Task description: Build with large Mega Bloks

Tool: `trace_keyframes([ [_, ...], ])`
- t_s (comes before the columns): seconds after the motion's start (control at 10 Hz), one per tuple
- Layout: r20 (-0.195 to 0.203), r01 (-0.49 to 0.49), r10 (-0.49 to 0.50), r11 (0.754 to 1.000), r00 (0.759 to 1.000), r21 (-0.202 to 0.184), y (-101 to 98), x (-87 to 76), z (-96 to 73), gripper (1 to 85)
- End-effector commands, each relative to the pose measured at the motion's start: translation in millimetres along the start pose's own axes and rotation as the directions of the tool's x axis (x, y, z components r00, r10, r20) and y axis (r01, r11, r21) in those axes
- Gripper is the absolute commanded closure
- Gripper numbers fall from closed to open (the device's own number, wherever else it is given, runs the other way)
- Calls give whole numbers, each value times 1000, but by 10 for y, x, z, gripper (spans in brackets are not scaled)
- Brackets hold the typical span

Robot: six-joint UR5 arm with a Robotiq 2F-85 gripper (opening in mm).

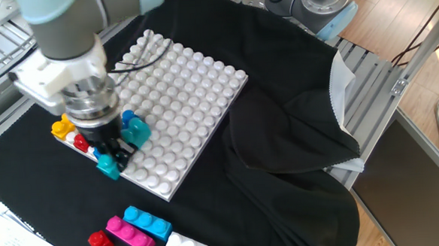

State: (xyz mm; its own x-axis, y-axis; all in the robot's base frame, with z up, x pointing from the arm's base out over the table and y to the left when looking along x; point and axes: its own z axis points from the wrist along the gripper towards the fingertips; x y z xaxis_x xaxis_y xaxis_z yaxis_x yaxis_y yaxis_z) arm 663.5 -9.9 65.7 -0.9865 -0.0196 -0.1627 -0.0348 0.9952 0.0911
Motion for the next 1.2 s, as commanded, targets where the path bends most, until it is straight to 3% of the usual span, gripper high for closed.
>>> trace_keyframes([
  [0.0, -8, 61, -61, 998, 998, 23, -21, 37, 102, 850],
  [0.2, -10, 121, -121, 991, 993, 64, -120, 49, 140, 850],
  [0.5, 29, 126, -128, 991, 991, 51, -96, -9, 203, 850],
  [0.7, 144, 110, -113, 994, 983, 28, -4, -298, 180, 847],
  [0.8, 164, 111, -113, 994, 980, 21, 21, -346, 172, 847],
  [0.9, 142, 86, -86, 996, 986, 12, -47, -283, 181, 847],
  [1.1, 97, 39, -37, 999, 995, -16, -73, 88, 110, 847],
])
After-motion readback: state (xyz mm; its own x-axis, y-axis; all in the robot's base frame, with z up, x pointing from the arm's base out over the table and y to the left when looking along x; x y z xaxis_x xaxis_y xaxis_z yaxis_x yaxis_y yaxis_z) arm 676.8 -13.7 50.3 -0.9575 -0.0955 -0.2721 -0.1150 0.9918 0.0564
